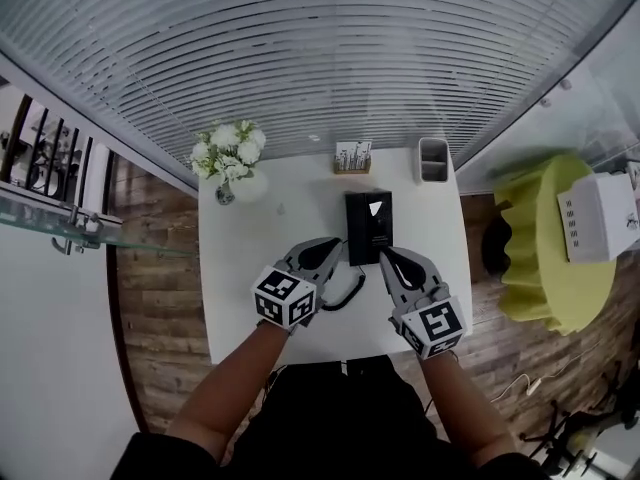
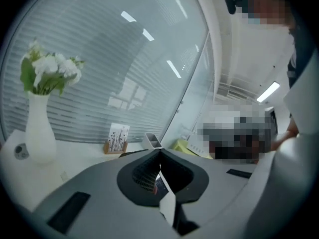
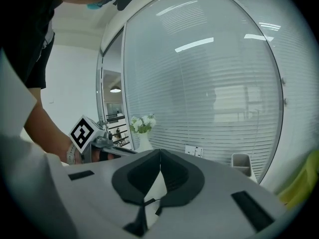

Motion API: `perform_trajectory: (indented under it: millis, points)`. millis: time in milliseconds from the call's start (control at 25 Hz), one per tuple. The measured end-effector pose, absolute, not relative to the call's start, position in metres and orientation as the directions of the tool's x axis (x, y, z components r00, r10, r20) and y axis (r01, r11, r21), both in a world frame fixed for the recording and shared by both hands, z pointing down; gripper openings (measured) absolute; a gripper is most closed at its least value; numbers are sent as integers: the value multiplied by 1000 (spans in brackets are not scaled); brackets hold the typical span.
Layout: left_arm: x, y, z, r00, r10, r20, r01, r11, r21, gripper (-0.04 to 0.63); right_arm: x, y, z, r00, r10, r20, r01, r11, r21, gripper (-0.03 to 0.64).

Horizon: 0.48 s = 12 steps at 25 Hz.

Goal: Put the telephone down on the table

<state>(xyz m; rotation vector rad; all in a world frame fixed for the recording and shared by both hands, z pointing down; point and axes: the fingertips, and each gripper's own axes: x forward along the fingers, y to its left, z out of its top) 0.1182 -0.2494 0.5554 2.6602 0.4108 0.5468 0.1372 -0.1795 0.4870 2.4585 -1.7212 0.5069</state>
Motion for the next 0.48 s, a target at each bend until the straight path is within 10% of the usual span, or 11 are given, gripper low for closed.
perform_trajectory:
  millis: [480]
  points:
    - [143,-253,641,806,472,356,149,-745,650,40,147,-201,523,289,-881,374,-920,-363,-145,21]
